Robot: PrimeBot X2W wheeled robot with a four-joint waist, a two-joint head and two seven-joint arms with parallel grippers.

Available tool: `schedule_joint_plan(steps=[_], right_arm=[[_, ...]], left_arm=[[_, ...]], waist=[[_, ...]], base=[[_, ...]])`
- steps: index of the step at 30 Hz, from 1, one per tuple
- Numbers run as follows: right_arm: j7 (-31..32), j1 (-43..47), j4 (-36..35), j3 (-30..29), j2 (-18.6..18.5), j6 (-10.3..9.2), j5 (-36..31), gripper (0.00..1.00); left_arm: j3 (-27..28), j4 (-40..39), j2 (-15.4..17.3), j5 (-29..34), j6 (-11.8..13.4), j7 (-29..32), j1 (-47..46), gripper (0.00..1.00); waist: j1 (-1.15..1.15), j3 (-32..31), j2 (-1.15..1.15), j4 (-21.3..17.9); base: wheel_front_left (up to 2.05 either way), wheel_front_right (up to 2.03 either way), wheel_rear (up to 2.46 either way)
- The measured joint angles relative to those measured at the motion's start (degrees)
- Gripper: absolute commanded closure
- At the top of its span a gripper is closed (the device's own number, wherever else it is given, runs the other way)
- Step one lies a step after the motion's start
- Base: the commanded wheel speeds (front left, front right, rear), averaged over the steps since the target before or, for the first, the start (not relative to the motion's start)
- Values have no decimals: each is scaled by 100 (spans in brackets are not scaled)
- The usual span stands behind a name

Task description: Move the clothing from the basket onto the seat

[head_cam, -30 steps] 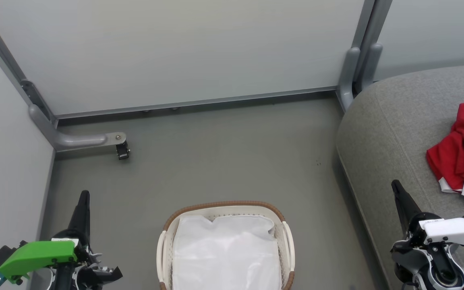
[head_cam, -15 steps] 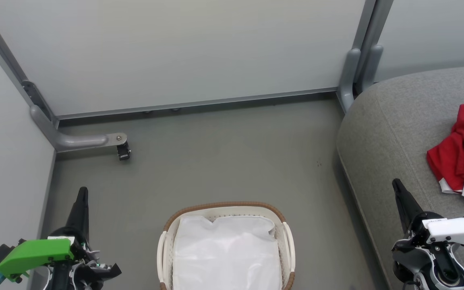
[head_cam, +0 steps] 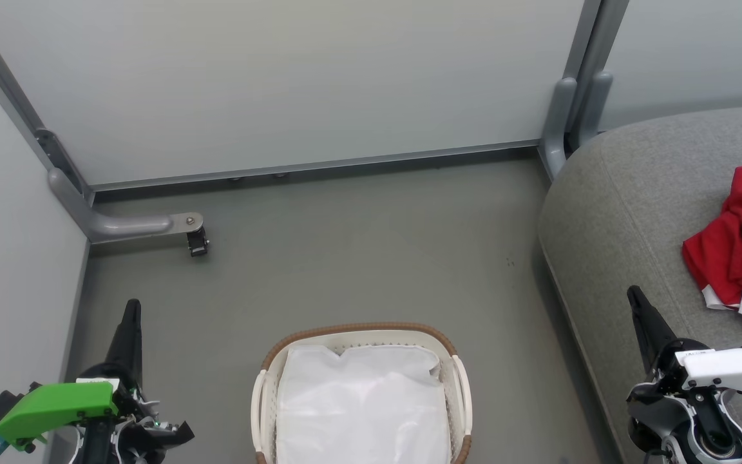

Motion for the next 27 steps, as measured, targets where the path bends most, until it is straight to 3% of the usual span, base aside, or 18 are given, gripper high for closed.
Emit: schedule_joint_plan(steps=[27], right_arm=[[0, 1, -1, -1, 0, 0, 0, 100]], left_arm=[[0, -1, 0, 0, 0, 0, -1, 100]], waist=[[0, 0, 0, 0]], base=[[0, 0, 0]])
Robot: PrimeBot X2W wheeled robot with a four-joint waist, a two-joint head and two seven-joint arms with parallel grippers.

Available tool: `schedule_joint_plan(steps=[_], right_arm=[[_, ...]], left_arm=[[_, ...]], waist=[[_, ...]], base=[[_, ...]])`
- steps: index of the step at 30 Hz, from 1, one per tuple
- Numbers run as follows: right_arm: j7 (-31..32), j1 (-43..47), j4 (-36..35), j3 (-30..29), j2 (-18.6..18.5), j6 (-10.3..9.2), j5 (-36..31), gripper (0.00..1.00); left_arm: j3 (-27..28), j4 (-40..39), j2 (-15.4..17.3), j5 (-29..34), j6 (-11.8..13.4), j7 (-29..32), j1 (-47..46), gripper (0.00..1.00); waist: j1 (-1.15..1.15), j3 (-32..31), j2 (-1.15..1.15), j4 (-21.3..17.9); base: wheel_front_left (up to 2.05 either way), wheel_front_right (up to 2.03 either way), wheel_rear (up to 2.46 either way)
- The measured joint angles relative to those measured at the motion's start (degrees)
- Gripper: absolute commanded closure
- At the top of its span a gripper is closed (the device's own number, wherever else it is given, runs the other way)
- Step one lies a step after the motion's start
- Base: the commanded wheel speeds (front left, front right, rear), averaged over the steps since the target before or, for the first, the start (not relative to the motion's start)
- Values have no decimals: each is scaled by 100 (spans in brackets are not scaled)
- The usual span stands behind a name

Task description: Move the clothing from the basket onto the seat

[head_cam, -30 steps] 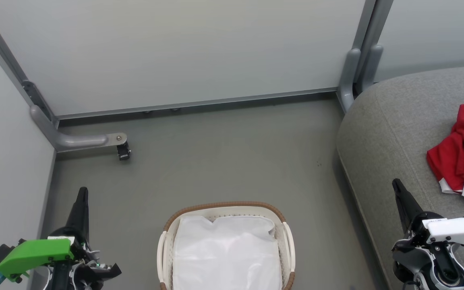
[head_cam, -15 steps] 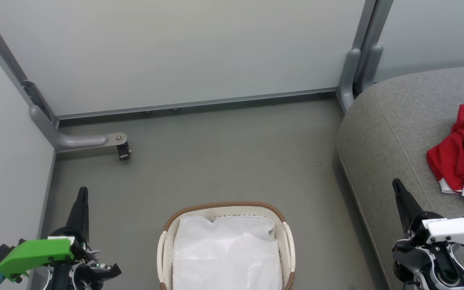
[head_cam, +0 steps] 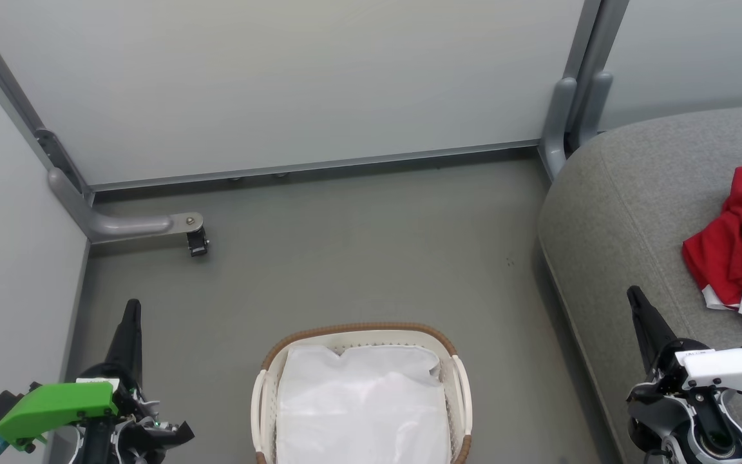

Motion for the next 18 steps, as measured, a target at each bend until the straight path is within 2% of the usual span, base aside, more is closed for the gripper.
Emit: schedule_joint_plan(steps=[18], right_arm=[[0, 0, 0, 0, 0, 0, 0, 100]], left_arm=[[0, 0, 1, 0, 0, 0, 0, 100]], waist=[[0, 0, 0, 0]], base=[[0, 0, 0]])
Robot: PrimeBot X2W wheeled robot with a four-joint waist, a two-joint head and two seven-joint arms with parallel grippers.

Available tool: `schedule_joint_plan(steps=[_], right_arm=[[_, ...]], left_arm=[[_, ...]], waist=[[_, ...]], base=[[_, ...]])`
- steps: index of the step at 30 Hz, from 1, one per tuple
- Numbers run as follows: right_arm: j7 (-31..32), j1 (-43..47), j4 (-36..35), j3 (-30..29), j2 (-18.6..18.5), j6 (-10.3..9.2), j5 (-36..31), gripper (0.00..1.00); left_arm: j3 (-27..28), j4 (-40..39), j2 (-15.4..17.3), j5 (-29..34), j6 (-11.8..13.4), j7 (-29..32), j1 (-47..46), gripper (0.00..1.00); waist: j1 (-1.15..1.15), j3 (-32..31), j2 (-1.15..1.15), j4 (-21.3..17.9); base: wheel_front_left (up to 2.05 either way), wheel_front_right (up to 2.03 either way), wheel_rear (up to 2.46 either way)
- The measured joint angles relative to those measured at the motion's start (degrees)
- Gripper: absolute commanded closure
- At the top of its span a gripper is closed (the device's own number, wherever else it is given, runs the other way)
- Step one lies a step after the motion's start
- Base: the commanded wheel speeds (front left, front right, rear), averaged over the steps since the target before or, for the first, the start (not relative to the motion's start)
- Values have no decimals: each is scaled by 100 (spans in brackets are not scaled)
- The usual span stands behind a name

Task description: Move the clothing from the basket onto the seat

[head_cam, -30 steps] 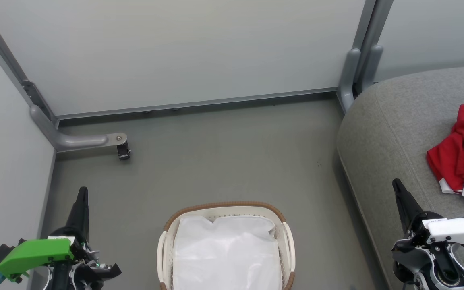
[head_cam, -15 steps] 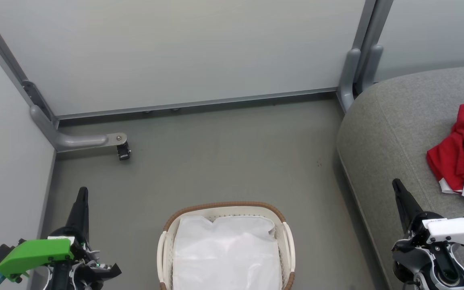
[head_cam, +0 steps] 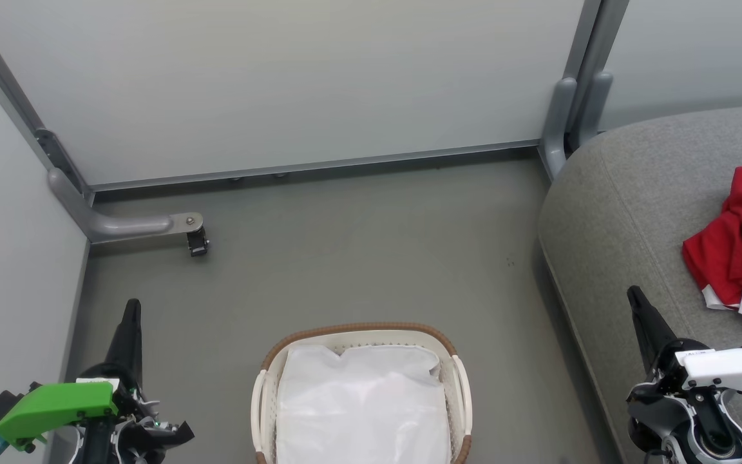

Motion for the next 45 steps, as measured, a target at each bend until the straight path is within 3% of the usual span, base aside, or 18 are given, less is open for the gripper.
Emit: schedule_joint_plan(steps=[45], right_arm=[[0, 0, 0, 0, 0, 0, 0, 100]], left_arm=[[0, -1, 0, -1, 0, 0, 0, 100]], waist=[[0, 0, 0, 0]], base=[[0, 0, 0]])
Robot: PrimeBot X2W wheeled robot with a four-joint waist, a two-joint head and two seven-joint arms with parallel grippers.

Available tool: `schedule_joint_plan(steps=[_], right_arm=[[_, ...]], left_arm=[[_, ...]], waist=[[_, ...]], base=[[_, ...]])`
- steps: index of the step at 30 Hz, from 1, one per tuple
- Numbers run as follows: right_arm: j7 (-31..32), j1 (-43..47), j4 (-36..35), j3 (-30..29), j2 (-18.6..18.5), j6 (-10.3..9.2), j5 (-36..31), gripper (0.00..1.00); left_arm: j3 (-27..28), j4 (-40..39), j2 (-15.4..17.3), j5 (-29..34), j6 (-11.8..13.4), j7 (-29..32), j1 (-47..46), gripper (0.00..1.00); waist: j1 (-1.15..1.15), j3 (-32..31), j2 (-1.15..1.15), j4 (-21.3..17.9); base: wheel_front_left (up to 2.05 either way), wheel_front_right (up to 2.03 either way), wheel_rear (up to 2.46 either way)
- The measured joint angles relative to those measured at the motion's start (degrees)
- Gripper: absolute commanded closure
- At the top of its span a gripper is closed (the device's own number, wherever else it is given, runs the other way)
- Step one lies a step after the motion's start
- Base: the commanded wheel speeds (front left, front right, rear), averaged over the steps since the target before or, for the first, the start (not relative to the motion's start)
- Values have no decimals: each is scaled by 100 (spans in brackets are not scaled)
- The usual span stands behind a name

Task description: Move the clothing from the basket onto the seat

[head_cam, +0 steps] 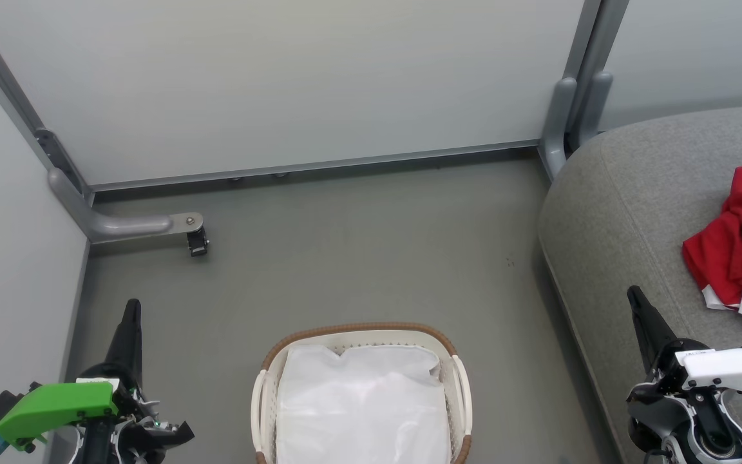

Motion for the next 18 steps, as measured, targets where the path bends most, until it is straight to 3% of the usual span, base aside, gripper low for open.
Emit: schedule_joint_plan(steps=[18], right_arm=[[0, 1, 0, 0, 0, 0, 0, 100]], left_arm=[[0, 0, 0, 0, 0, 0, 0, 100]], waist=[[0, 0, 0, 0]], base=[[0, 0, 0]])
